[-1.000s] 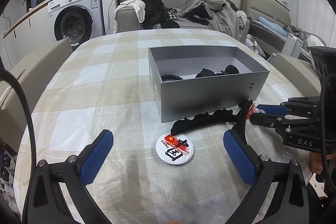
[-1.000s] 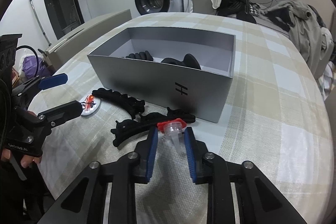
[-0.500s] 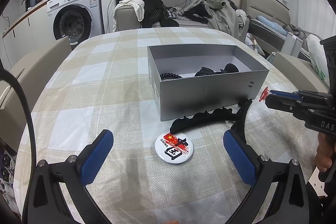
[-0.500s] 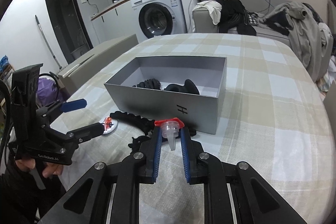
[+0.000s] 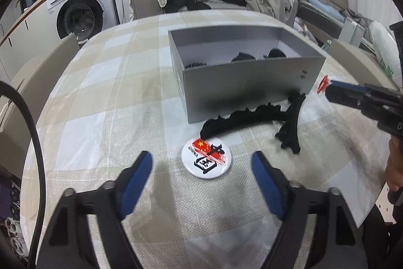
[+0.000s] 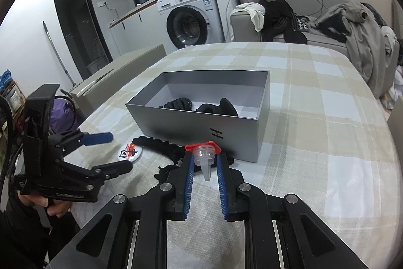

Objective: Organize jewelry
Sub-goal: 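Grasp the round red-flag badge with the left gripper while the right holds the clip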

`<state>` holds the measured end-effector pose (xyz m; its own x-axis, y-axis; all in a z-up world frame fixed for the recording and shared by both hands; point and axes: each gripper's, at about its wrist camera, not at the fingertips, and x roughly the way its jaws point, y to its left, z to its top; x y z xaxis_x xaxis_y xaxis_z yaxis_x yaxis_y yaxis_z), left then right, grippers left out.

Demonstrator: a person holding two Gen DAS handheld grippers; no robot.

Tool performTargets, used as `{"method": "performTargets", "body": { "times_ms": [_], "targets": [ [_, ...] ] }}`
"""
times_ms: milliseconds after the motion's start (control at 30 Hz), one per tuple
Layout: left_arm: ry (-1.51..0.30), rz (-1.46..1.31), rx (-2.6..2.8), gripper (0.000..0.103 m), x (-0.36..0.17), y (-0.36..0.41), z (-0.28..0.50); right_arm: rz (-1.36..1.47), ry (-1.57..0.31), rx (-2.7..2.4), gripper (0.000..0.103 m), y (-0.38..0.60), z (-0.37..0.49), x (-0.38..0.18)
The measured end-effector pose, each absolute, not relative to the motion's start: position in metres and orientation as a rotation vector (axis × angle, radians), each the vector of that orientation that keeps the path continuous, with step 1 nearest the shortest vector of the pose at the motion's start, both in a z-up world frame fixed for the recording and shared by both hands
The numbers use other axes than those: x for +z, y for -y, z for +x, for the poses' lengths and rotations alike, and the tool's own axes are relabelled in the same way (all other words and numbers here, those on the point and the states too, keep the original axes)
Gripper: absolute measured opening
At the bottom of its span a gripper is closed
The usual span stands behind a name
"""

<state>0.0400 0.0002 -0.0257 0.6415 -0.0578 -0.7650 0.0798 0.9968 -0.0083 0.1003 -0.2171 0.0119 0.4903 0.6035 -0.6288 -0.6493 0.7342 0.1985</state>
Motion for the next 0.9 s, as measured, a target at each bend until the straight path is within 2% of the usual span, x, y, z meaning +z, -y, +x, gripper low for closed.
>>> {"method": "performTargets", "body": {
  "times_ms": [133,167,200,333,400,900],
  "targets": [
    [-0.882,0.025,-0.093,0.062,-0.026,0.0,0.037,-0.068,-0.734,0.76,0.017,0.217,0.101,0.012],
    [-0.881,0.028,-0.094,0.06,-0.026,0.0,0.036,-0.068,-0.734,0.759,0.017,0.217,0.101,0.011],
    [-0.882,0.03,-0.097,0.052,-0.026,0.001,0.035,-0.067,-0.735,0.759,0.017,0.217,0.101,0.012],
    [-0.879,0.032,-0.111,0.049,-0.026,0.002,0.032,-0.066,-0.735,0.76,0.017,0.217,0.101,0.012],
    [-0.873,0.034,-0.115,0.036,-0.025,0.003,0.032,-0.068,-0.734,0.758,0.017,0.217,0.101,0.012],
    [-0.821,0.077,-0.228,0.036,-0.012,0.023,0.023,-0.07,-0.733,0.762,0.017,0.217,0.099,0.013]
  ]
}}
